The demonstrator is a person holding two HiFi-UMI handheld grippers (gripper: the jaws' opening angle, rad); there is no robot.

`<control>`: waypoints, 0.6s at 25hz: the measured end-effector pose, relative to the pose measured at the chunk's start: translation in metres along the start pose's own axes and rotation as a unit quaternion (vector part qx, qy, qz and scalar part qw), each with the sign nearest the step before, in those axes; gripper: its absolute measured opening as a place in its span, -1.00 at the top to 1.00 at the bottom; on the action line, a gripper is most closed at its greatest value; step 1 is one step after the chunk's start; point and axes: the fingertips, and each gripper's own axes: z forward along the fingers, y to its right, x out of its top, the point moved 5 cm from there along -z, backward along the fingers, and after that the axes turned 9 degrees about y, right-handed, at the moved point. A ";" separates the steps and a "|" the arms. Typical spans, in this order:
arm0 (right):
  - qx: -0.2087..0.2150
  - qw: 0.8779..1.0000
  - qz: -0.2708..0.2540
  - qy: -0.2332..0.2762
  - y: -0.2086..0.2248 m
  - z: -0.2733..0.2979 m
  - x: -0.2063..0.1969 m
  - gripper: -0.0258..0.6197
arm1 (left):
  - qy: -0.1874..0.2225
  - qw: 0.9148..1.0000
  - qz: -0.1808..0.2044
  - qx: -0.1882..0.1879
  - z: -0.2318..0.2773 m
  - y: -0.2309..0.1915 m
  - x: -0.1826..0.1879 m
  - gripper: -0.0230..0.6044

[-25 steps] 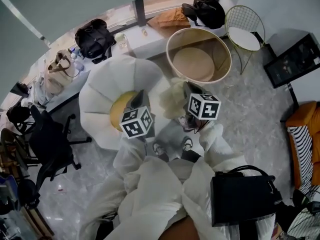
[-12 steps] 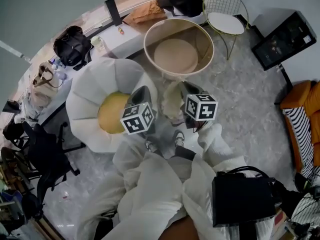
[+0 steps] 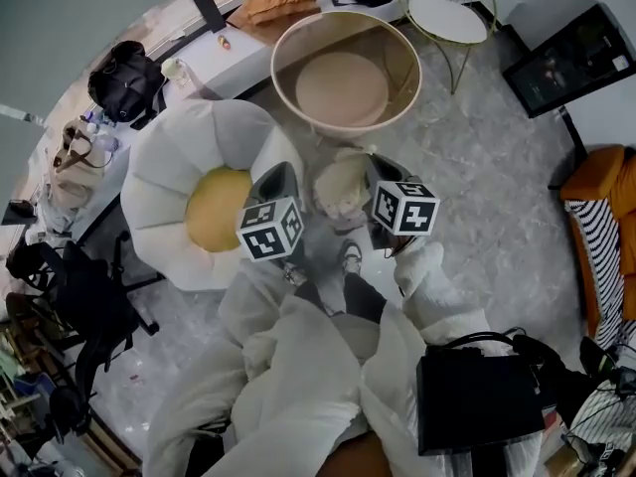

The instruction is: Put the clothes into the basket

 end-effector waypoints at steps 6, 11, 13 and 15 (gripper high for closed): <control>-0.030 0.998 0.006 -0.056 0.021 0.010 -0.042 0.83 | -0.016 1.000 -0.001 0.009 0.011 -0.001 -0.018 0.91; -0.055 0.995 0.037 -0.075 0.037 0.015 -0.059 0.47 | -0.024 1.000 -0.005 0.015 0.013 -0.001 -0.027 0.91; -0.057 0.995 0.043 -0.074 0.040 0.015 -0.059 0.47 | -0.027 0.999 -0.007 0.019 0.013 -0.003 -0.031 0.91; -0.060 0.995 0.045 -0.073 0.043 0.014 -0.059 0.47 | -0.028 0.999 -0.010 0.023 0.012 -0.004 -0.033 0.91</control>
